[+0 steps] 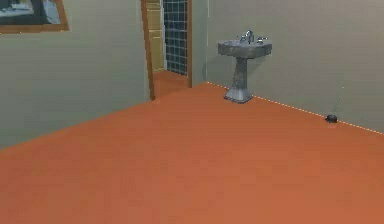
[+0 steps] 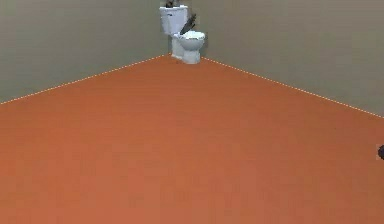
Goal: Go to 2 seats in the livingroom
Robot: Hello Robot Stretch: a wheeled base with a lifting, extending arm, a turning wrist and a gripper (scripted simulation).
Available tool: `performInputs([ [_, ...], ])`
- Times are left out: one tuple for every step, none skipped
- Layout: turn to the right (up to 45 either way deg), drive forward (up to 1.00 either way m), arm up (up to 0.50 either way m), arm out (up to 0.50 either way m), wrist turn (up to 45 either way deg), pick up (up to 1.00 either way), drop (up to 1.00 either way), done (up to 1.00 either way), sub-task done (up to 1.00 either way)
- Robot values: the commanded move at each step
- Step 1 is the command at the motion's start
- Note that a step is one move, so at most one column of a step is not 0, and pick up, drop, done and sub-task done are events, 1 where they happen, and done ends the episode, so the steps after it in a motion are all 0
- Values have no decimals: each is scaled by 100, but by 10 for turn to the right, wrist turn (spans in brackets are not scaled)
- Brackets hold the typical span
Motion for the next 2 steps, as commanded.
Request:
performInputs([
  [0,100,0,0,0,0,0,0,0],
  [0,100,0,0,0,0,0,0,0],
])
